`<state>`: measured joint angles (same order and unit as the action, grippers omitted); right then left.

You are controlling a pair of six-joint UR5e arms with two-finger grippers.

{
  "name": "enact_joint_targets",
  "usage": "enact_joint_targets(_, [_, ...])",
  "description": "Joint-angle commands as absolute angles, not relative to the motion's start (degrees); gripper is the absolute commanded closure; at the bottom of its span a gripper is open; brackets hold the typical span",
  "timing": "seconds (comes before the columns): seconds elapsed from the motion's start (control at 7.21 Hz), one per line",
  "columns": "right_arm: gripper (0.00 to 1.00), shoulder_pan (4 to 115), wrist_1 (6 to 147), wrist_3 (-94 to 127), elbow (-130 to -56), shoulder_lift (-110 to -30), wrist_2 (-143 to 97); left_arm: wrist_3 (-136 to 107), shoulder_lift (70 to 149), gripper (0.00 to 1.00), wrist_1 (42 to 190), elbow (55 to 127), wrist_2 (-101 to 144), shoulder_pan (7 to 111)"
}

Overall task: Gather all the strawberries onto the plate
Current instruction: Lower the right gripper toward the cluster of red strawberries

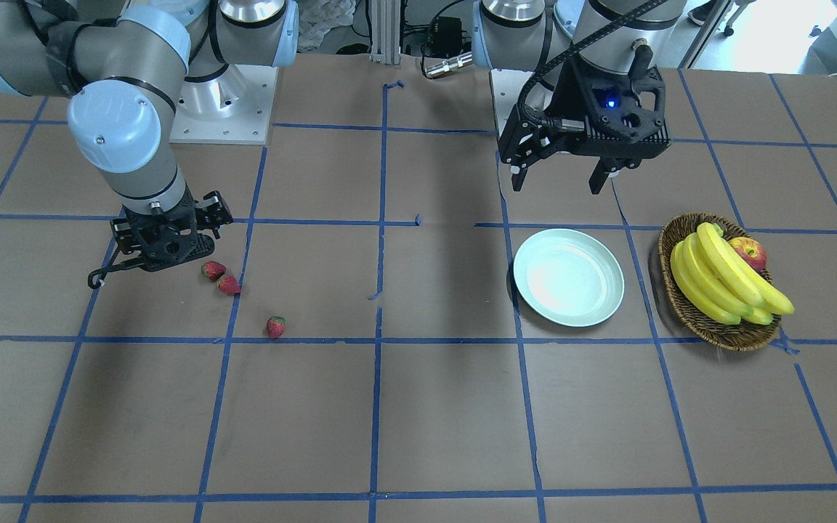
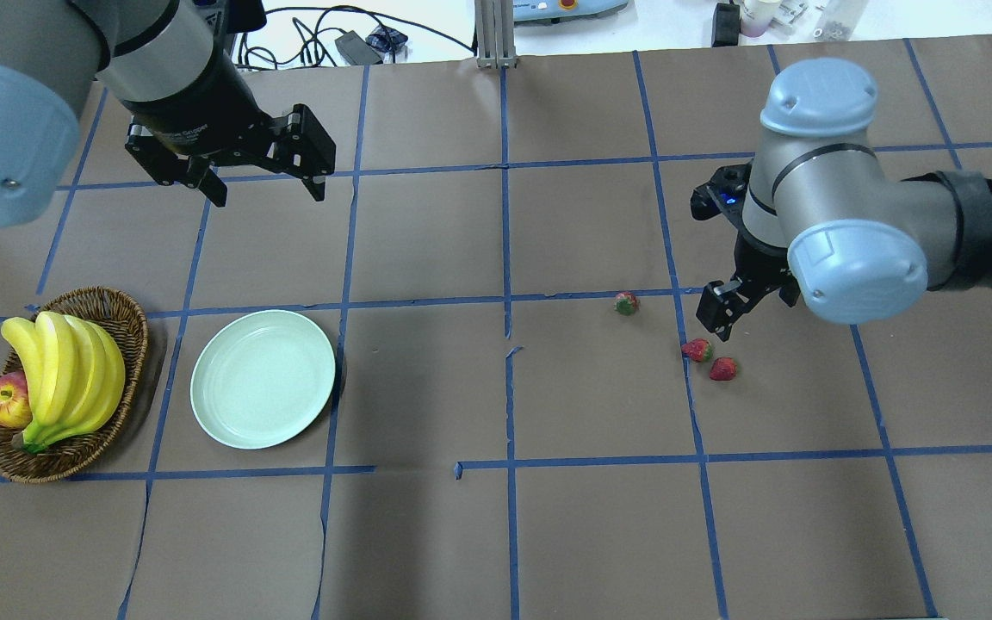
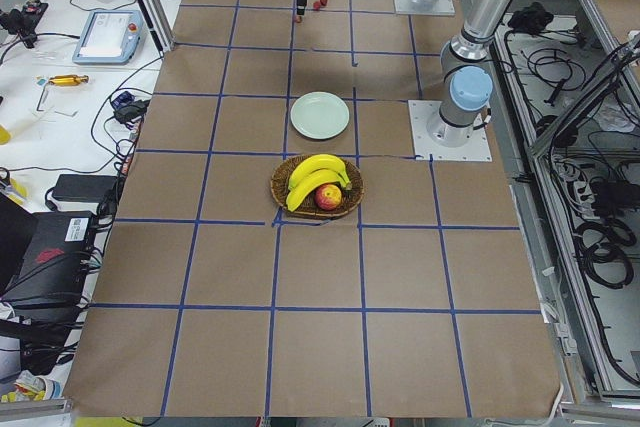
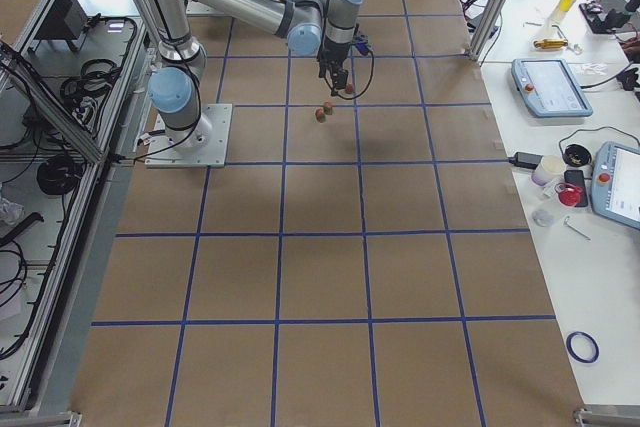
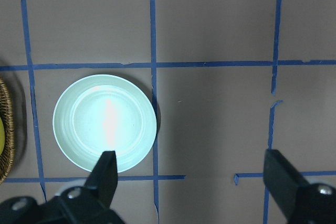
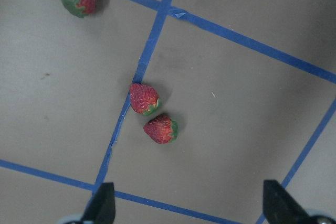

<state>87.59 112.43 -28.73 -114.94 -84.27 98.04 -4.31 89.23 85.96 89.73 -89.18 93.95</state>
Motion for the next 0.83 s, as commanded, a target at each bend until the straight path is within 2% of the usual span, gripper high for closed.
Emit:
enact_joint_targets(0.0, [0.0,85.27,123.1,-41.95,-122.68,-81.58,97.91,-4.31,89.21,0.0,85.96,90.26,-89.12,93.96])
enact_joint_targets(0.42, [0.0,84.73,123.4,-44.29,-122.87,-78.24,89.14,-4.31,89.21,0.0,85.96,90.35,-89.12,94.04])
enact_joint_targets(0.69, [0.0,84.73,124.01,-44.65,-122.34,-77.7,92.17,-4.31,89.21,0.0,85.96,90.35,-89.21,94.04])
